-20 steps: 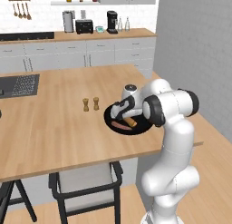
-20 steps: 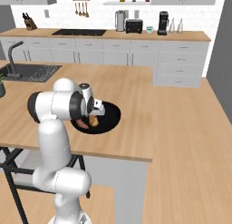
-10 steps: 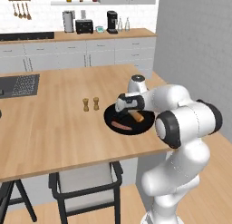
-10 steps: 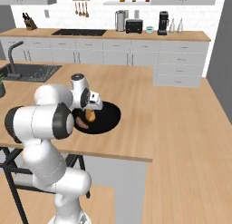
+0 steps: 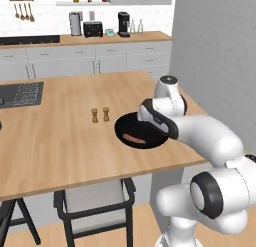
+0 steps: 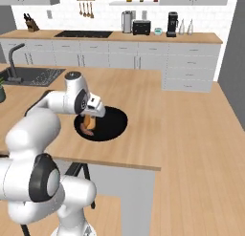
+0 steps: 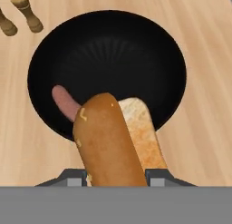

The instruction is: Place one bun and one sausage from the bowl on each plate.

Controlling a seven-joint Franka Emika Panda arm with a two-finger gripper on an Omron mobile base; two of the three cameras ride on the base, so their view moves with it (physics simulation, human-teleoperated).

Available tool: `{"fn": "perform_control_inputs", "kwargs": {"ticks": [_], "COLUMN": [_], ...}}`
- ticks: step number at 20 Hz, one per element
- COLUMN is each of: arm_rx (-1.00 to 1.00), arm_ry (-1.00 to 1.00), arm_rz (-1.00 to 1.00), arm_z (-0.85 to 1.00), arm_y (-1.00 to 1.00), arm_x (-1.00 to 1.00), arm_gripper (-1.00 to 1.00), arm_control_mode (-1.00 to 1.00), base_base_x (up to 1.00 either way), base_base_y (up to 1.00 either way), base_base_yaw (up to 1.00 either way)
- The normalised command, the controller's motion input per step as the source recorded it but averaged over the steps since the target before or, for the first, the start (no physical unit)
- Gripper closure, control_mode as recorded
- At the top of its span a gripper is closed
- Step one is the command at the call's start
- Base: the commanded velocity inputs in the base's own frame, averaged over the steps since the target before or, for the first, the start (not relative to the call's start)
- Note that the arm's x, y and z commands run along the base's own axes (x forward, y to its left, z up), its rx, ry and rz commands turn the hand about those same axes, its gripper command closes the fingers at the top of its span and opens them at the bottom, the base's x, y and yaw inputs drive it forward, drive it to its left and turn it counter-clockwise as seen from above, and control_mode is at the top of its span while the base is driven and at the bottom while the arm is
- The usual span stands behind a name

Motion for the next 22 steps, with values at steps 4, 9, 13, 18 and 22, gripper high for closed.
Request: {"fn": "perform_control_inputs", "kwargs": {"ticks": [4,9,13,18,22], "arm_rx": [0.01,0.00,0.01,0.00,0.00], "arm_ry": [-0.03,-0.01,0.00,-0.01,-0.02], "arm_rz": [0.01,0.03,0.00,0.00,0.10], "arm_z": [0.50,0.49,0.38,0.24,0.15], "arm_y": [-0.06,-0.36,-0.21,-0.02,0.07], "arm_x": [-0.75,-0.83,-0.54,-0.31,-0.29], "arm_gripper": [1.00,1.00,1.00,1.00,1.00], "arm_control_mode": [-1.00,-1.00,-1.00,-1.00,-1.00], "base_base_x": [0.00,0.00,0.00,0.00,0.00], "base_base_y": [0.00,0.00,0.00,0.00,0.00], "base_base_yaw": [0.00,0.00,0.00,0.00,0.00]}}
